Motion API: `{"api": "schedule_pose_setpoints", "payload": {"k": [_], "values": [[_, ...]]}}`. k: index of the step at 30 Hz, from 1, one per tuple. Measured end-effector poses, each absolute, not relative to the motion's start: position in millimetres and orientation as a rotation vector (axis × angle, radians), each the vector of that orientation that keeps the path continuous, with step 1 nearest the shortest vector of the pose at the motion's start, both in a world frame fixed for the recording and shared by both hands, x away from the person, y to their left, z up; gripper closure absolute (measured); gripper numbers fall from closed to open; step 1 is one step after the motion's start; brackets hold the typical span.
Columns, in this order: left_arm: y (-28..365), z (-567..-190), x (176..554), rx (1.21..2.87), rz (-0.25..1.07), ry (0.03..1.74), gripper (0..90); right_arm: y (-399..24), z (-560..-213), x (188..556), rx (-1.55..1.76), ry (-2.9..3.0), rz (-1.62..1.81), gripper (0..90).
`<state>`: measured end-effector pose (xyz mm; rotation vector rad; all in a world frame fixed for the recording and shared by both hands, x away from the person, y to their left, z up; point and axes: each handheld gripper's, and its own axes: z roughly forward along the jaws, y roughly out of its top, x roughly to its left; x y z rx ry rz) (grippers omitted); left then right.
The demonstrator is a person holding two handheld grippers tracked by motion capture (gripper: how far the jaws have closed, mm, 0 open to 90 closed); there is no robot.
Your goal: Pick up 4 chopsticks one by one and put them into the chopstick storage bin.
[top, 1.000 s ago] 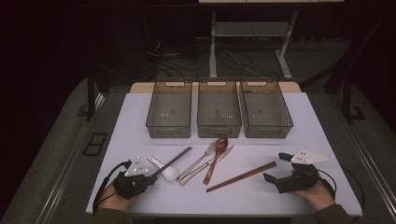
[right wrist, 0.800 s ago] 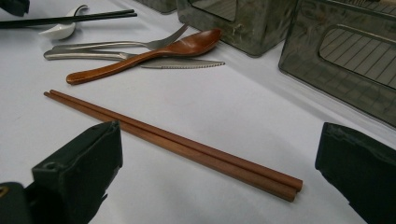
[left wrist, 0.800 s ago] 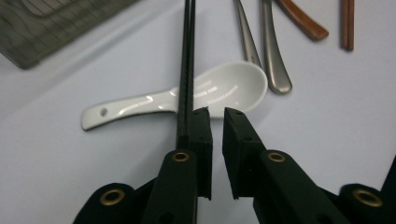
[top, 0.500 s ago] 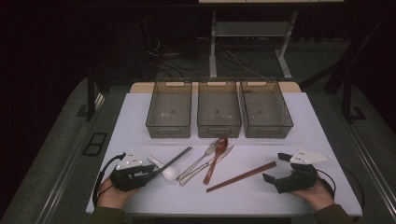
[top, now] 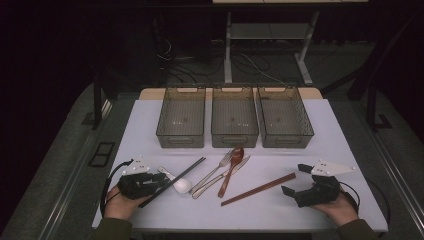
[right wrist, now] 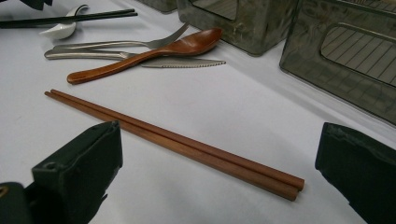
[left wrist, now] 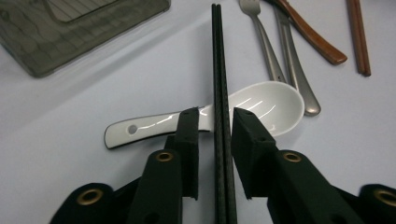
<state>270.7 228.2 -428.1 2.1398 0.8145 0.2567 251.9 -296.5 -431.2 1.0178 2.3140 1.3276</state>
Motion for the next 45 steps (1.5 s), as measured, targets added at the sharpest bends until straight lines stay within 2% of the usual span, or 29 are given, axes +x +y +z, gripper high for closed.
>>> {"api": "schedule_pose_setpoints", "payload": {"k": [15,45], "values": [[231.1,-435.2,271.2,2.131,0.2,0.837,80.3,-296.4,-431.2,252.0,1.02,2.314,1.328,0.8],[228.0,-439.2,272.0,2.18,0.212,0.839,79.2,-296.0,-431.5,252.1,1.018,2.319,1.327,0.8]]}}
